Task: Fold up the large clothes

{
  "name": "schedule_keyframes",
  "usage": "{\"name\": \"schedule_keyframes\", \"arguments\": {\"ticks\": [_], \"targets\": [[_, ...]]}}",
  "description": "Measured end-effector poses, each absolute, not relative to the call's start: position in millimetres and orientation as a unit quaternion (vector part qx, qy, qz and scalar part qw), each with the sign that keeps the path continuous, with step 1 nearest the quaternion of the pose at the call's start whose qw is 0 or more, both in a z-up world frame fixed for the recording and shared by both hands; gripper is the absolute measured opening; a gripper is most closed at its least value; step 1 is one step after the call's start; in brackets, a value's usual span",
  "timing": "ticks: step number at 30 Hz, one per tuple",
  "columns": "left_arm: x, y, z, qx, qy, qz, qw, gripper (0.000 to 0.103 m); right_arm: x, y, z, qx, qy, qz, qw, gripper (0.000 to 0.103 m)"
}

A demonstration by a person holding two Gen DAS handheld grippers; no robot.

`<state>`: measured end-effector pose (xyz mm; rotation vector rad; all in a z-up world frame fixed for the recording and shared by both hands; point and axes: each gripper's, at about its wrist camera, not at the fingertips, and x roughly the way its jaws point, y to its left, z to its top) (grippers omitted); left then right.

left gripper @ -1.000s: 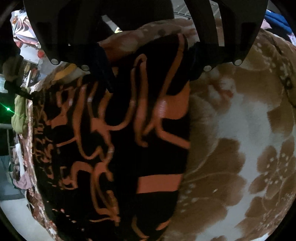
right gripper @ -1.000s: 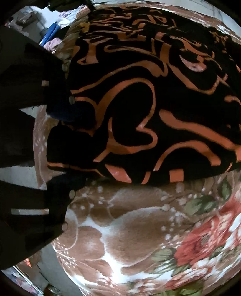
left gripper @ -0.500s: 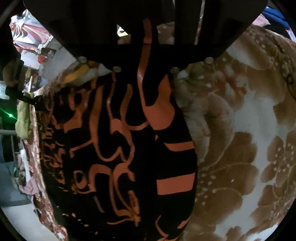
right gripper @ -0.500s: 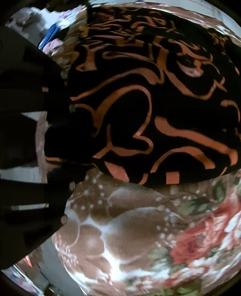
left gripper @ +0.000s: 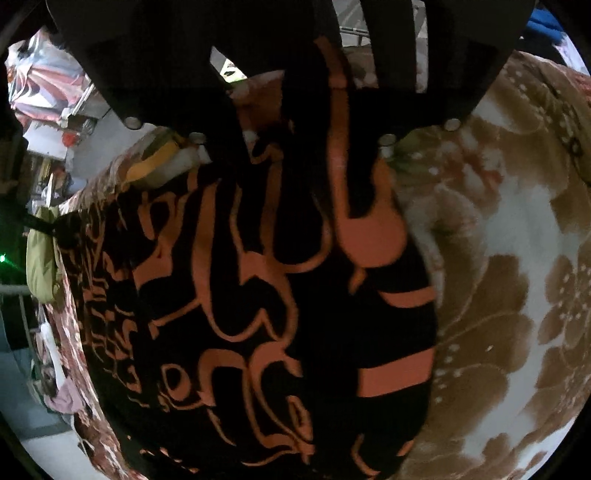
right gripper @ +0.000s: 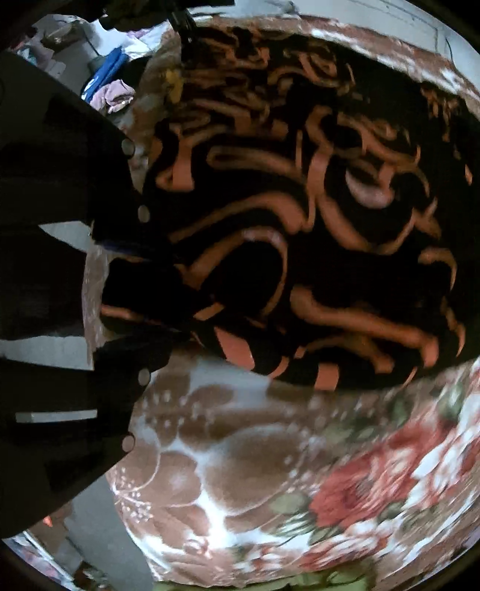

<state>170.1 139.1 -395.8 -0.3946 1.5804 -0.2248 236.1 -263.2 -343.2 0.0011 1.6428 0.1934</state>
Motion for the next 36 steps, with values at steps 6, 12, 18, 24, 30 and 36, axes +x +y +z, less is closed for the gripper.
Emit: {"name": "schedule_keyframes", "arguments": {"ticks": [6,12,18,24,30,36], "targets": [[175,133,-399,-0.180,0.705,-0.096,0.679,0.050,238,-270,-369,0.002,0.753,0.042,0.657,0.038],[176,151,-392,-0.188,0.698,-0.109,0.682,0.010,232,-275,-346,-0.002,0.738,0.066,0.671,0.015],[193,153,-346,-0.202,0.664,-0.140,0.706,0.009,247,-244,-288,-0.029,0.707,0.084,0.702,0.013],[236,153,-278,-0.212,0.602,-0.173,0.750,0.009,269,-235,-220,-0.049,0.660,0.089,0.745,0.013],[294,148,-219,-0.208,0.543,-0.193,0.790,0.008,310,-226,-177,-0.057,0.598,0.118,0.791,0.013],[362,138,-176,-0.197,0.505,-0.197,0.817,0.008,378,-229,-153,-0.047,0.562,0.161,0.810,0.013]]}}
